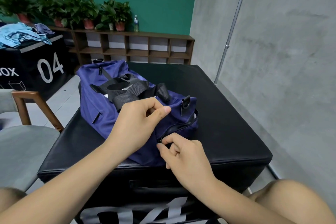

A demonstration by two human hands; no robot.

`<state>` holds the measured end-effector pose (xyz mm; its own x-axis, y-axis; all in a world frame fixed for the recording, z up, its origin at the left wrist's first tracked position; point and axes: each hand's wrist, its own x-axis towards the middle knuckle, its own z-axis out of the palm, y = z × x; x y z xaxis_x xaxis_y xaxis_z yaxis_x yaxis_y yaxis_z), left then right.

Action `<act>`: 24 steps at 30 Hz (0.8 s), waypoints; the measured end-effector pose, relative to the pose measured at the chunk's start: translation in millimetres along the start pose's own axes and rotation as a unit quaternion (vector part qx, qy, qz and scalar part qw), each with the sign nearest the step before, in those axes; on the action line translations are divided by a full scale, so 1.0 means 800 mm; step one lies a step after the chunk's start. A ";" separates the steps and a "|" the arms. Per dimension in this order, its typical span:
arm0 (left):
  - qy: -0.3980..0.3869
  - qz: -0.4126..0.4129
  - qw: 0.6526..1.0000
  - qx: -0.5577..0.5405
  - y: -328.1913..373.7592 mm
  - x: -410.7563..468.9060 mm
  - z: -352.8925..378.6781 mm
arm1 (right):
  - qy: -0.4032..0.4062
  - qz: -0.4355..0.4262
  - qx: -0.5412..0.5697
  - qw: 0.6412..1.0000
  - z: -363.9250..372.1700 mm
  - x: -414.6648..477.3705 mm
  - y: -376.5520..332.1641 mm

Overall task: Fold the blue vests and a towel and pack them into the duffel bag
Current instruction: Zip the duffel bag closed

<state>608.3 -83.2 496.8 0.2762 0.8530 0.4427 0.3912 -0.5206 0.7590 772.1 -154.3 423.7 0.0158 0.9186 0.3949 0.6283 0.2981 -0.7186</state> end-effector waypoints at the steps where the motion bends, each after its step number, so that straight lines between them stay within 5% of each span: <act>1: 0.002 0.004 1.000 0.002 -0.001 0.000 -0.001 | -0.006 -0.005 0.006 1.000 -0.001 0.000 0.001; 13: 0.001 0.044 0.998 0.048 -0.007 -0.004 -0.002 | -0.001 -0.076 -0.083 0.994 -0.062 0.015 0.019; 19: -0.076 0.073 0.977 0.186 -0.014 -0.010 -0.013 | -0.030 -0.070 -0.042 0.996 -0.063 0.004 0.017; 24: -0.104 0.040 0.984 0.142 -0.019 -0.010 -0.026 | -0.020 -0.066 -0.051 0.996 -0.063 0.003 0.021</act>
<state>581.8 -81.3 492.0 0.4784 0.7983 0.3659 0.5818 -0.6002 0.5488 821.7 -159.9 441.4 -0.1016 0.8832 0.4578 0.6982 0.3911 -0.5997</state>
